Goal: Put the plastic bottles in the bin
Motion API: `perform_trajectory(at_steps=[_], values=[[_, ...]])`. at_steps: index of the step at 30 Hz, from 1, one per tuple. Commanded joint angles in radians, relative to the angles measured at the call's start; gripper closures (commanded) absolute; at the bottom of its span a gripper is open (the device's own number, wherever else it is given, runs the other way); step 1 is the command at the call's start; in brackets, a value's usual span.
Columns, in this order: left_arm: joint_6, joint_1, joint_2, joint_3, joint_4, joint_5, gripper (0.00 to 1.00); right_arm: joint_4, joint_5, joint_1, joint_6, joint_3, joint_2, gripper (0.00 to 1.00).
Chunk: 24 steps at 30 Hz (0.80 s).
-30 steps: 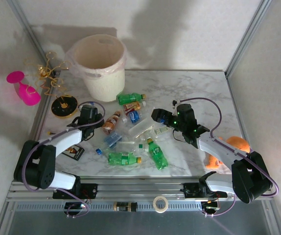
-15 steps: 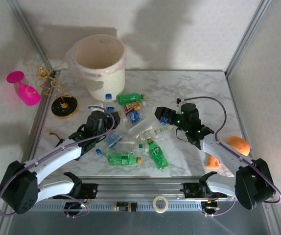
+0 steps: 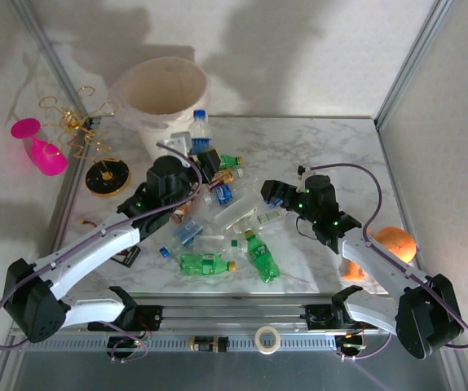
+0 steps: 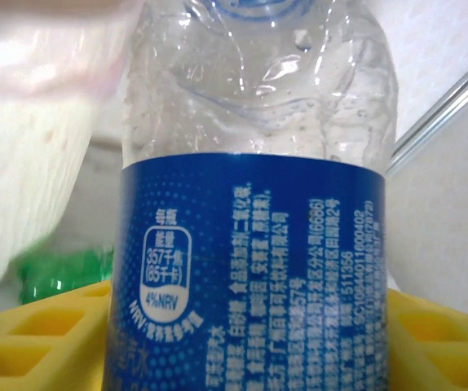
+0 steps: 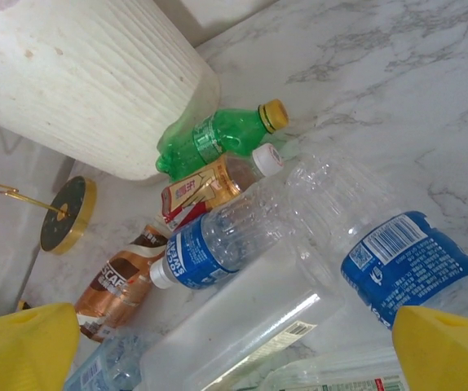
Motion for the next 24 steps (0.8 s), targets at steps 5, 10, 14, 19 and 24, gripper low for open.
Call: perform_trajectory(at_steps=[5, 10, 14, 19, 24], values=[[0.115, 0.122, 0.129, 0.218, 0.0, 0.001, 1.0, 0.015, -0.021, -0.006, 0.007, -0.049, -0.08, 0.01], [0.131, 0.238, 0.262, 0.393, -0.062, 0.05, 1.0, 0.017, -0.049, -0.005, 0.018, -0.071, -0.102, 0.01], [0.148, 0.308, 0.377, 0.549, -0.151, 0.073, 1.0, 0.01, -0.054, -0.006, 0.024, -0.081, -0.117, 0.01], [0.153, 0.371, 0.517, 0.71, -0.251, 0.1, 1.0, -0.011, -0.047, -0.006, 0.02, -0.084, -0.136, 0.01], [0.147, 0.399, 0.63, 0.833, -0.357, 0.127, 1.0, -0.025, -0.05, -0.006, 0.008, -0.071, -0.132, 0.01]])
